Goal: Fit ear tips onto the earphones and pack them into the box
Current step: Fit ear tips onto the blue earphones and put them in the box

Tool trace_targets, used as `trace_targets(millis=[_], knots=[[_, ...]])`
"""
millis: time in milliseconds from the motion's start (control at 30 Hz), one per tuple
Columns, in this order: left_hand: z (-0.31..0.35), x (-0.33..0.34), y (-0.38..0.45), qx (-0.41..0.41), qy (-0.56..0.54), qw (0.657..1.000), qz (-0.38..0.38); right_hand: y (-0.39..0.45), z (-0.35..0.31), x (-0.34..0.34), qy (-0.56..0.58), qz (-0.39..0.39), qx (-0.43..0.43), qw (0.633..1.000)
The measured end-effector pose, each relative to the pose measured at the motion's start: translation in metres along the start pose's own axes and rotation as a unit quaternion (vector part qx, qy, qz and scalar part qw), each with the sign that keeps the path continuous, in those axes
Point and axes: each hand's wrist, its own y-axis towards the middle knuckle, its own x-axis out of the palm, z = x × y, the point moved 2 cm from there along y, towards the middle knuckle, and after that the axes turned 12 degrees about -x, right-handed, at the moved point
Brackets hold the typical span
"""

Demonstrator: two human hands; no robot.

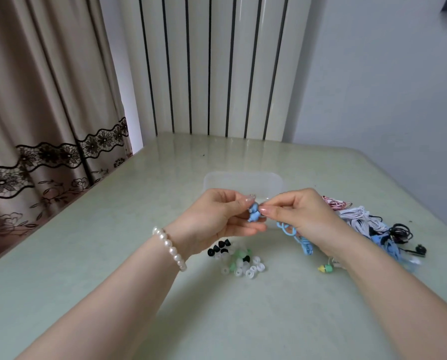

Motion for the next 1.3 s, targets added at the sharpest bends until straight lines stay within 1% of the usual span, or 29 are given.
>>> trace_targets(millis=[67,100,133,167,233,300,400,500,600,667,867,933,1000,1067,1133,1167,1200,1233,1300], knots=[[0.002,-0.008,-0.002,-0.014,0.035,0.999,0.033,-0.001,0.000,-0.004,-0.029,-0.013,0.006,0.999],[0.004,-0.015,-0.003,-0.018,0.072,0.996,0.053,-0.001,0.003,-0.007,-0.035,-0.018,0.018,0.999],[0.005,-0.023,-0.004,-0.019,0.135,0.988,0.074,-0.001,0.005,-0.008,-0.035,-0.023,0.032,0.999],[0.006,-0.031,-0.005,-0.021,0.217,0.972,0.091,-0.001,0.008,-0.009,-0.030,-0.028,0.045,0.998],[0.008,-0.044,-0.008,-0.038,0.367,0.925,0.096,-0.001,0.013,-0.010,-0.016,-0.048,0.063,0.997],[0.006,-0.048,-0.011,-0.065,0.446,0.890,0.071,-0.003,0.016,-0.008,-0.022,-0.085,0.080,0.993],[0.001,-0.043,-0.008,-0.067,0.490,0.868,0.051,-0.004,0.020,-0.006,-0.013,-0.120,0.091,0.988],[-0.005,-0.036,-0.003,-0.045,0.505,0.861,0.054,-0.004,0.020,-0.006,0.019,-0.119,0.086,0.989],[-0.012,-0.032,0.002,-0.031,0.538,0.840,0.066,-0.004,0.022,-0.007,0.031,-0.111,0.081,0.990],[-0.015,-0.031,0.004,-0.030,0.546,0.834,0.072,-0.004,0.023,-0.007,0.035,-0.106,0.078,0.991],[-0.014,-0.034,0.007,-0.027,0.525,0.849,0.057,-0.003,0.025,-0.007,0.052,-0.095,0.079,0.991],[-0.012,-0.035,0.006,-0.022,0.503,0.863,0.048,-0.002,0.026,-0.007,0.064,-0.094,0.080,0.990],[-0.008,-0.036,0.005,-0.004,0.461,0.886,0.044,-0.002,0.027,-0.006,0.076,-0.098,0.083,0.989],[-0.003,-0.036,0.004,0.028,0.373,0.927,0.038,-0.001,0.027,-0.006,0.102,-0.096,0.087,0.986],[0.000,-0.031,0.003,0.054,0.218,0.974,0.029,0.000,0.026,-0.005,0.145,-0.078,0.092,0.982],[0.000,-0.027,0.003,0.055,0.127,0.990,0.024,0.000,0.025,-0.004,0.164,-0.067,0.090,0.980],[-0.001,-0.022,0.004,0.050,0.048,0.997,0.019,0.000,0.024,-0.003,0.180,-0.057,0.085,0.978],[-0.002,-0.018,0.005,0.044,-0.008,0.999,0.017,0.000,0.023,-0.003,0.196,-0.047,0.079,0.976],[-0.006,-0.012,0.008,0.037,-0.062,0.997,0.023,0.001,0.020,-0.002,0.225,-0.028,0.066,0.972]])
